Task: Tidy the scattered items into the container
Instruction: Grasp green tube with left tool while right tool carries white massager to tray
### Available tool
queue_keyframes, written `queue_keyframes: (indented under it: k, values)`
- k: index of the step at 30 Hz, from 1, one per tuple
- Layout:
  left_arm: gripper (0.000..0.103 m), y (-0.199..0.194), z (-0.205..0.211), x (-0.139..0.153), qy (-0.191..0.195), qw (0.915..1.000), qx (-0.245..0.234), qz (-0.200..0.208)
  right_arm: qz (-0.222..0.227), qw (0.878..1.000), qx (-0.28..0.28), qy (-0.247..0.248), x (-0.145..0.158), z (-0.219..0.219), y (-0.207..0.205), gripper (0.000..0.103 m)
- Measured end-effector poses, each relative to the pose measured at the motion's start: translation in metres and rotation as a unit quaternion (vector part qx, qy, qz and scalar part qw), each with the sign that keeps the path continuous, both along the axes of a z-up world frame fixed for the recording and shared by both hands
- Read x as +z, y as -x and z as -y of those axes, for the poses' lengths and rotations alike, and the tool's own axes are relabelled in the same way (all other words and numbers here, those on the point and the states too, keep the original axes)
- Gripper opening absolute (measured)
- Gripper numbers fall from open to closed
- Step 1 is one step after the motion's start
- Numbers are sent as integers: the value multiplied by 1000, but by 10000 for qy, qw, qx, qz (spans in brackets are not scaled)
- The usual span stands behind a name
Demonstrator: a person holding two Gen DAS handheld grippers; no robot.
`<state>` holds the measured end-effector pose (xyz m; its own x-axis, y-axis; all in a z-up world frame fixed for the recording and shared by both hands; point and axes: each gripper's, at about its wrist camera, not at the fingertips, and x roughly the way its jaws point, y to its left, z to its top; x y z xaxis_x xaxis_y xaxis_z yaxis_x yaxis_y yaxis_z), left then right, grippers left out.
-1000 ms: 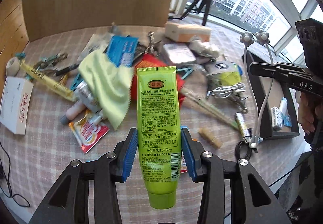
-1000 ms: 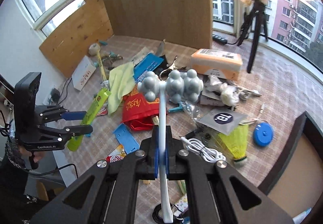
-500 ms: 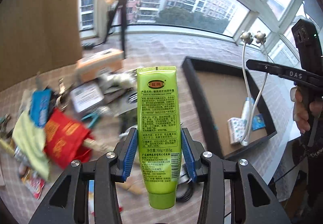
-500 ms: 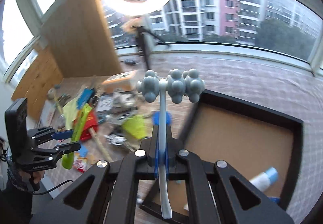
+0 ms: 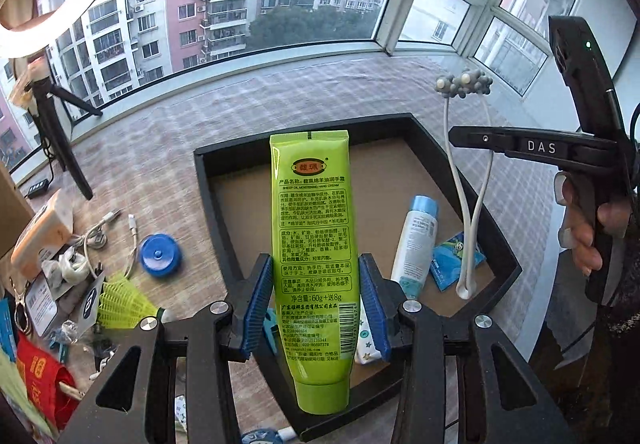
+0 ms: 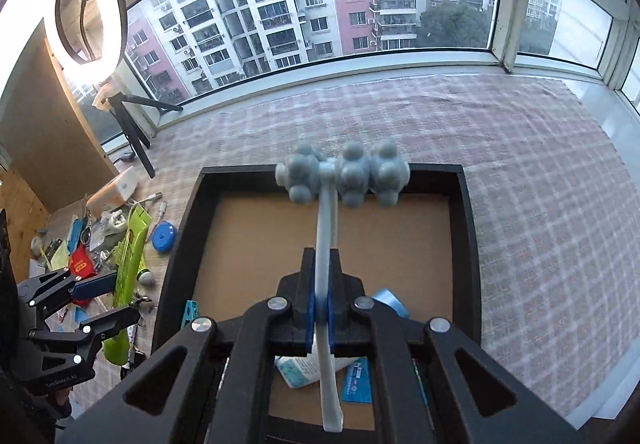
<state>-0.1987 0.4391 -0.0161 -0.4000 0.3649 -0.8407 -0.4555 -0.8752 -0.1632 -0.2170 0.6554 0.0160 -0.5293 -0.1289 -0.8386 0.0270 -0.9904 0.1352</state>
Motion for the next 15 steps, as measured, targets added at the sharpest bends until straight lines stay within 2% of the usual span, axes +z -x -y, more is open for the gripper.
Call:
queue_keyframes:
  k: [1, 2, 4, 7, 15]
  values:
    - [47, 0, -8, -2, 100, 9999, -42, 53, -37, 9999, -115, -110, 0, -3, 0, 33]
    - [47, -1, -13, -3, 157, 9998, -78, 29, -145, 9996, -179, -174, 1, -5, -2, 47]
    - [47, -5, -17, -2, 234, 9996, -110, -71, -322, 9991, -205, -174, 4, -5, -6, 48]
    - [47, -5, -9, -3, 218, 9997, -78, -70, -353, 9992, -122, -123, 4, 1, -5, 48]
    - [47, -6, 42, -6, 221, 9991, 348, -45, -344, 9984, 457, -55, 4, 48, 3, 48]
